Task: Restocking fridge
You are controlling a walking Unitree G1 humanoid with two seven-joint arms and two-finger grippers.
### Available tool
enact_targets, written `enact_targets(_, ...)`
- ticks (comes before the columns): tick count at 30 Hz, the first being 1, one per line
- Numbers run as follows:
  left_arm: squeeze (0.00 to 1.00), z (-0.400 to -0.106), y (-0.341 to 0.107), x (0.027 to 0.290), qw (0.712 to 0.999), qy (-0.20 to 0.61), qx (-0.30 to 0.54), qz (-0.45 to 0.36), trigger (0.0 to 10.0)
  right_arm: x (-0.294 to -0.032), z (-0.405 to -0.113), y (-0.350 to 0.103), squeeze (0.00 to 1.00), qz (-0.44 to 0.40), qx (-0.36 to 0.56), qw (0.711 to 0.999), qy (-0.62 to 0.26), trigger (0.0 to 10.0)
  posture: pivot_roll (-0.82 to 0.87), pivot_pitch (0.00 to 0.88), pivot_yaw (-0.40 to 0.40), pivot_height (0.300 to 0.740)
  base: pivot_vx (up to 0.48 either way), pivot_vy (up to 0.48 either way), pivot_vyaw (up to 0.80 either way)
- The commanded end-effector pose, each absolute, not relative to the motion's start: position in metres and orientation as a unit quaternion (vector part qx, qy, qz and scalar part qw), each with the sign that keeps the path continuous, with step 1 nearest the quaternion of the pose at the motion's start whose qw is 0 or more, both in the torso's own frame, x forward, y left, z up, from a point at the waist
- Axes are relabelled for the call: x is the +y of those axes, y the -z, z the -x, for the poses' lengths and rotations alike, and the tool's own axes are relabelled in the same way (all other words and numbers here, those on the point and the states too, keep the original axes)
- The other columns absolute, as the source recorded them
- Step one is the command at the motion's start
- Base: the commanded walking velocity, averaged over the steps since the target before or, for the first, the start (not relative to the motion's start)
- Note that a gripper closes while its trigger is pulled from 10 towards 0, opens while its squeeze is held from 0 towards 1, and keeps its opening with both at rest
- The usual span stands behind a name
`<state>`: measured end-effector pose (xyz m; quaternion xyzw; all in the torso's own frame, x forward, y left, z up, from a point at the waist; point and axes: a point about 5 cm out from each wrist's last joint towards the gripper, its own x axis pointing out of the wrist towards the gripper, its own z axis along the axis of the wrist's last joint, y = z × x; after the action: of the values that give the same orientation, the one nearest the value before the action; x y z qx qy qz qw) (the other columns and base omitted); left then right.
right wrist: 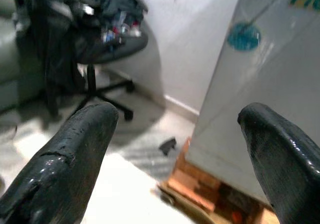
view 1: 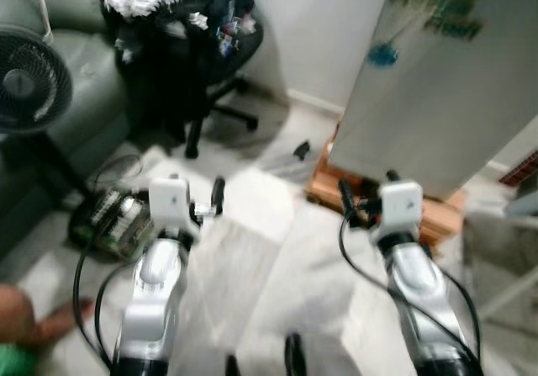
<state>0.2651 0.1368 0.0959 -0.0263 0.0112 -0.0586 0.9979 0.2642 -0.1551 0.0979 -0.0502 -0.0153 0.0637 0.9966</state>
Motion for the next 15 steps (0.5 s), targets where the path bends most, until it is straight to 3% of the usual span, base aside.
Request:
enact_targets(1, 0.0, -0.2647, -0.0929, 0.1437, 0.999, 0.045, 0.019, 0.023, 10.0, -0.1505, -0.264, -0.0985, 0.0, 0.042, -0.013, 0.996, -0.075, 10.0, 0.01, 0.114, -0.006, 0.74, 0.368, 0.307, -0.8)
enact_targets(12, 0.0, -0.2688, -0.0962, 0.1453, 0.999, 0.049, 0.005, 0.005, 10.0, -0.1548, -0.2652, -0.1015, 0.0, 0.052, -0.027, 0.996, -0.072, 10.0, 0.0, 0.113, -0.003, 0.74, 0.367, 0.308, -0.8)
enact_targets(15, 0.0, -0.2684, -0.096, 0.1447, 0.999, 0.05, 0.005, 0.005, 10.0, -0.1531, -0.2658, -0.1021, 0.0, 0.052, -0.029, 0.996, -0.073, 10.0, 0.0, 0.115, -0.004, 0.74, 0.449, 0.0, -0.8)
